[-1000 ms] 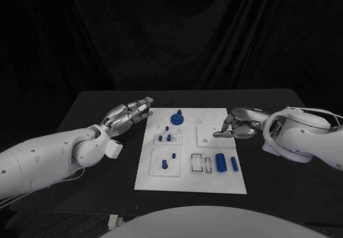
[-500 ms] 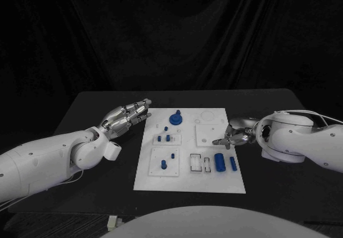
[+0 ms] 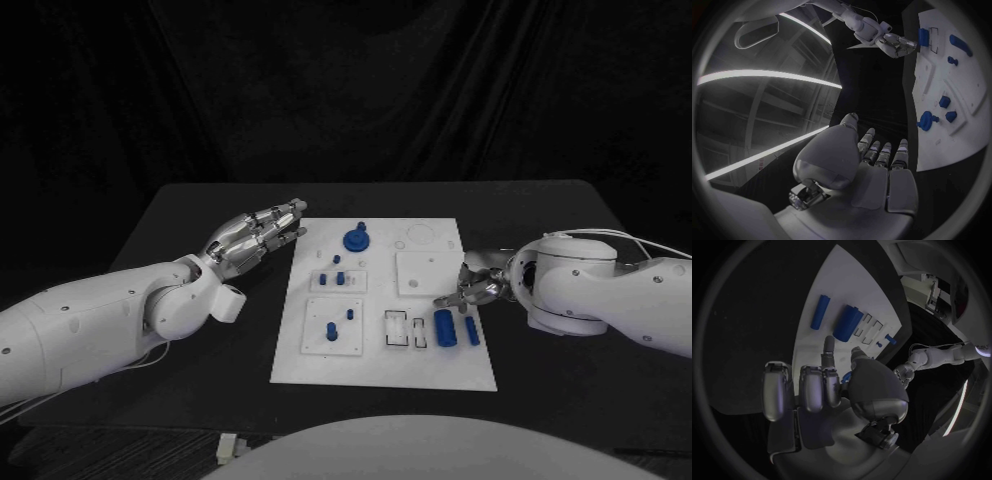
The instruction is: Assemble the parts on the task board
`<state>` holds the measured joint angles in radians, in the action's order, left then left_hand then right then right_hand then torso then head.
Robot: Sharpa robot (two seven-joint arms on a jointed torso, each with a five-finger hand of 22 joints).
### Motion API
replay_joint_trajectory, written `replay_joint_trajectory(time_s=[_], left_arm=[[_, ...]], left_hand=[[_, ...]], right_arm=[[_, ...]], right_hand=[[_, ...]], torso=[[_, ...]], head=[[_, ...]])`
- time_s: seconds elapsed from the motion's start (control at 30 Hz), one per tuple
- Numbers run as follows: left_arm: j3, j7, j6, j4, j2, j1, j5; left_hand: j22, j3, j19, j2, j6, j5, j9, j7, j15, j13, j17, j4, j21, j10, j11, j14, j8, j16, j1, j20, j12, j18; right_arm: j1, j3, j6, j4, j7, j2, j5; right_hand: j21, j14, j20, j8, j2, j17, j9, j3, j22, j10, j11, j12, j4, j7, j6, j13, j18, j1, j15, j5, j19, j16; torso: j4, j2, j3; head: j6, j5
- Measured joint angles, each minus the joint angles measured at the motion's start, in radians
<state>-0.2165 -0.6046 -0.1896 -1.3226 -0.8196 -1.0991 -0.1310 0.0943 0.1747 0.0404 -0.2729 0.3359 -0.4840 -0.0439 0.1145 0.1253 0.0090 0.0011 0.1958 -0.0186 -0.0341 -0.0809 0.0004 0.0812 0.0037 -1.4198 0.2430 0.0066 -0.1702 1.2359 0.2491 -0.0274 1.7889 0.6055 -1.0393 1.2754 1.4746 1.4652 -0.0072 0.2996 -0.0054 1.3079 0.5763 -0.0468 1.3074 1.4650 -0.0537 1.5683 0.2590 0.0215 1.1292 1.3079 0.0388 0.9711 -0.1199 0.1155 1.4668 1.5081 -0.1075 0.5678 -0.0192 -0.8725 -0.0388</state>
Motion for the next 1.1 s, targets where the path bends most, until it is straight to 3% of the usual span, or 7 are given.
replay_joint_trajectory(time_s=[0.33, 0.43, 0.9, 1.1], left_arm=[[0.0, 0.0, -0.002, 0.002, 0.001, 0.0, 0.0], [0.0, 0.0, -0.002, 0.003, 0.001, 0.0, 0.0], [0.0, 0.001, -0.004, 0.007, 0.003, 0.0, 0.0], [0.0, 0.002, -0.006, 0.009, 0.005, 0.0, 0.0]], left_hand=[[0.0, 0.0, 0.0, -0.001, 0.0, 0.0, 0.0, 0.0, 0.0, 0.0, 0.0, 0.0, 0.0, 0.0, 0.0, 0.0, 0.0, 0.0, 0.001, 0.0, 0.0, 0.0], [-0.001, 0.0, 0.0, -0.004, 0.0, 0.0, 0.0, 0.0, 0.0, 0.0, 0.0, 0.0, 0.0, 0.0, 0.0, 0.0, 0.0, 0.0, 0.004, 0.0, 0.0, 0.0], [-0.001, 0.0, 0.0, -0.004, 0.0, 0.0, 0.0, 0.0, 0.0, 0.0, 0.001, 0.0, 0.0, 0.0, 0.0, 0.0, 0.0, 0.0, 0.004, 0.0, 0.0, 0.0], [-0.001, 0.0, 0.0, -0.004, 0.0, 0.0, 0.0, 0.0, 0.0, 0.0, 0.0, 0.0, 0.0, -0.003, -0.003, 0.0, 0.0, 0.0, 0.004, 0.0, 0.0, 0.0]], right_arm=[[-0.019, 0.0, -0.03, 0.002, 0.036, 0.014, 0.016], [-0.027, 0.0, -0.034, 0.0, 0.039, 0.017, 0.019], [-0.04, 0.0, -0.017, -0.004, 0.027, 0.033, 0.026], [-0.046, -0.001, -0.016, -0.014, 0.023, 0.042, 0.027]], right_hand=[[0.0, 0.0, 0.0, -0.049, -0.004, 0.0, -0.034, 0.003, 0.0, 0.0, 0.008, 0.0, -0.003, 0.007, 0.007, 0.0, 0.0, 0.004, 0.0, -0.027, 0.0, -0.006], [0.0, 0.0, 0.0, -0.067, -0.019, 0.0, -0.042, 0.009, 0.0, 0.003, 0.011, 0.0, 0.011, 0.007, 0.007, 0.0, 0.0, -0.01, 0.0, -0.049, 0.0, -0.013], [0.0, 0.0, 0.0, -0.067, -0.022, 0.0, -0.036, 0.018, 0.001, 0.003, 0.011, 0.0, 0.015, 0.005, 0.023, 0.0, 0.0, -0.013, 0.0, -0.055, 0.0, -0.013], [0.0, 0.0, 0.0, -0.088, -0.023, 0.0, -0.023, 0.044, 0.001, 0.003, 0.011, 0.0, -0.017, 0.008, 0.02, 0.0, 0.0, 0.042, 0.0, 0.005, 0.0, -0.013]], torso=[[0.0006, 0.0, -0.0009], [0.0015, 0.0, -0.0012], [0.0006, 0.001, -0.0019], [0.001, 0.001, -0.0014]], head=[[0.0, 0.006], [0.0, 0.008], [0.0, 0.012], [0.0, 0.013]])
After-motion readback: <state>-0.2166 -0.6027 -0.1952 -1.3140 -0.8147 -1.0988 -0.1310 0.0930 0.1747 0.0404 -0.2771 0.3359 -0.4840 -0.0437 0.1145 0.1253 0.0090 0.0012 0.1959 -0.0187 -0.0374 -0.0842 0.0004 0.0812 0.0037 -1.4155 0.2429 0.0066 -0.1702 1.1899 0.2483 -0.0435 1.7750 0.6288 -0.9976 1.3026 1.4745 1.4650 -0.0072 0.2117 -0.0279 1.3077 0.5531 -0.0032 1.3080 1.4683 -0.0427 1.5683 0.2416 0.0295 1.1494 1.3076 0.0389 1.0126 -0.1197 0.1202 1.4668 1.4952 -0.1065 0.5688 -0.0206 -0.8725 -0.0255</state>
